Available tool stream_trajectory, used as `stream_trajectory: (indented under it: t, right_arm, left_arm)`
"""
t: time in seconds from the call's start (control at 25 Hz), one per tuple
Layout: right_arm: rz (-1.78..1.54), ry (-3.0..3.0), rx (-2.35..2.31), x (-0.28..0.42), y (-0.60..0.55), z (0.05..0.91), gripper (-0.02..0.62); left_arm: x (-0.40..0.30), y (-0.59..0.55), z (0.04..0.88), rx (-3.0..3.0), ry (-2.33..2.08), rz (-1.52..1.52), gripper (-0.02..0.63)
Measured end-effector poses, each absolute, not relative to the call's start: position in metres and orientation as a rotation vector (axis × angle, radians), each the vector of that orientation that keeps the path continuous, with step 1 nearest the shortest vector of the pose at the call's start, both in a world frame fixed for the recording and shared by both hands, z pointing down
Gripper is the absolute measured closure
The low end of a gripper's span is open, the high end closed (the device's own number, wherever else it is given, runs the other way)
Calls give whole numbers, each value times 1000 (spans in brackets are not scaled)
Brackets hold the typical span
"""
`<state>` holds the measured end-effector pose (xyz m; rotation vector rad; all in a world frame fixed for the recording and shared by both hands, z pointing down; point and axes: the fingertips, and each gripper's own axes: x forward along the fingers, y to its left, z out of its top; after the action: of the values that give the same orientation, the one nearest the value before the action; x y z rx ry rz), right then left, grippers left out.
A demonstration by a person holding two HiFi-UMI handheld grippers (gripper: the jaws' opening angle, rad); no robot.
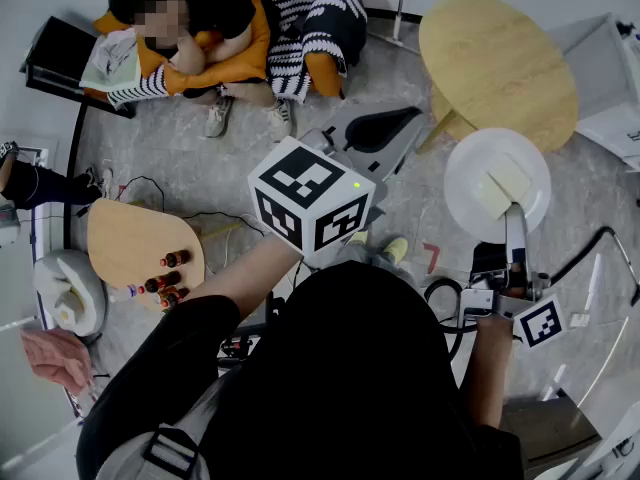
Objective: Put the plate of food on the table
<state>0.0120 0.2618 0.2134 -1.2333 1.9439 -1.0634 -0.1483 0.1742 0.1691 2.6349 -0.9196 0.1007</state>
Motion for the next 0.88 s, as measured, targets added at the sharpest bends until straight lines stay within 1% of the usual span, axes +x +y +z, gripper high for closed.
stream_trajectory:
  t: [0.32,0.52,0.72,0.88]
  right_arm:
    - [-1027,1976,-1248,9,262,210,566]
    - [-998,2003,-1244,-8,258,208,566]
    - [-952,2027,-1216,-4,264,194,566]
    - [-950,2032,-1212,-19,259,192,566]
  left_arm:
    - [-149,181,173,2631,-902,87,594]
    - [-160,175,173,2646,-882,78,594]
    - [-151,182,167,2657,-868,72,594]
    - [-166,176,170,2652,-867,72,594]
